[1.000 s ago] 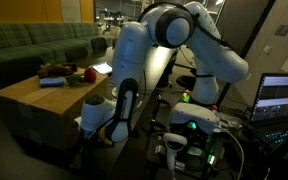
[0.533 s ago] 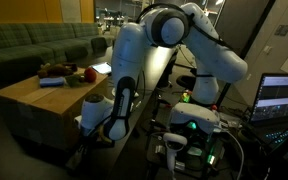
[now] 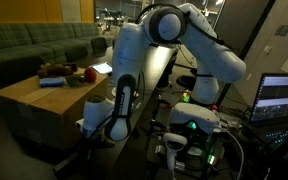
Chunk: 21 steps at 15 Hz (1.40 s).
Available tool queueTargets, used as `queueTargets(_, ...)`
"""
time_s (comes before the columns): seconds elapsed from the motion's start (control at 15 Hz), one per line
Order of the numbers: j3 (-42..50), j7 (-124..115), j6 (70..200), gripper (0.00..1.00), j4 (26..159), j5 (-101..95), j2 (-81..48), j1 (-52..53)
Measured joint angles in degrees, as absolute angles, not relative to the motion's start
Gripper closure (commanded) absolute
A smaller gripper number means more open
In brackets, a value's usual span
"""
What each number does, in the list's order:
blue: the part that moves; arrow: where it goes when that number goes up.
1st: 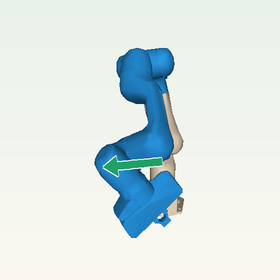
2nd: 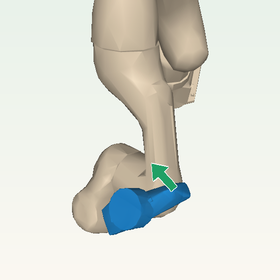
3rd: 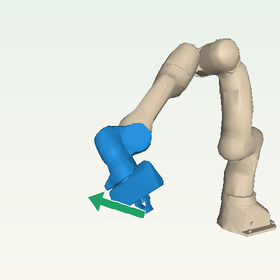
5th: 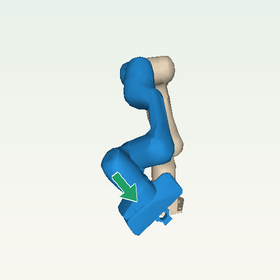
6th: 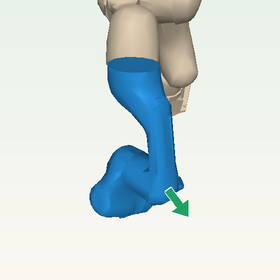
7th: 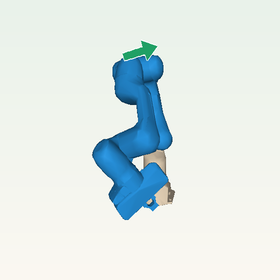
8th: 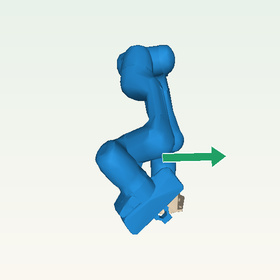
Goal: Place the plastic and the towel from the box onto the table. Move the brown and red toys onto the box. Transfer the black object on the right of the box to the table. Put the blue object from the table onto the box. Pick up the black object from the box and position it on the table. Lastly, take the black object from the left side of the table and place it on the box.
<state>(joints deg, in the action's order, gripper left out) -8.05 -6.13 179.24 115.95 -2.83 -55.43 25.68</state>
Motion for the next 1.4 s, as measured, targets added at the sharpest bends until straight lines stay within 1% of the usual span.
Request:
queueTargets(0.2, -10.0, -4.9, 179.5, 1.0, 116.8, -2.8, -55.1, 24.3)
queueTargets(0.27, -10.4, -4.7, 179.9, 0.96, 117.0, -2.8, -54.9, 24.0)
queueTargets(0.33, -10.5, -4.7, 180.6, 0.73, 117.1, -2.8, -54.6, 23.8)
queueTargets(0.47, -10.5, -4.5, 182.2, 0.7, 117.2, -2.8, -54.0, 23.5)
queueTargets(0.53, -10.5, -4.3, 183.2, 0.64, 117.2, -2.8, -53.6, 23.4)
queueTargets(0.8, -10.4, -3.9, 189.3, 0.32, 117.2, -2.8, -52.2, 23.7)
queueTargets(1.07, -10.9, -2.9, 192.8, 0.03, 117.0, -2.8, -51.6, 23.9)
queueTargets(1.13, -11.1, -2.5, 193.1, 0.0, 117.0, -2.9, -51.6, 23.9)
queueTargets(1.4, -12.0, -1.5, 193.2, 0.0, 117.0, -3.4, -51.6, 23.6)
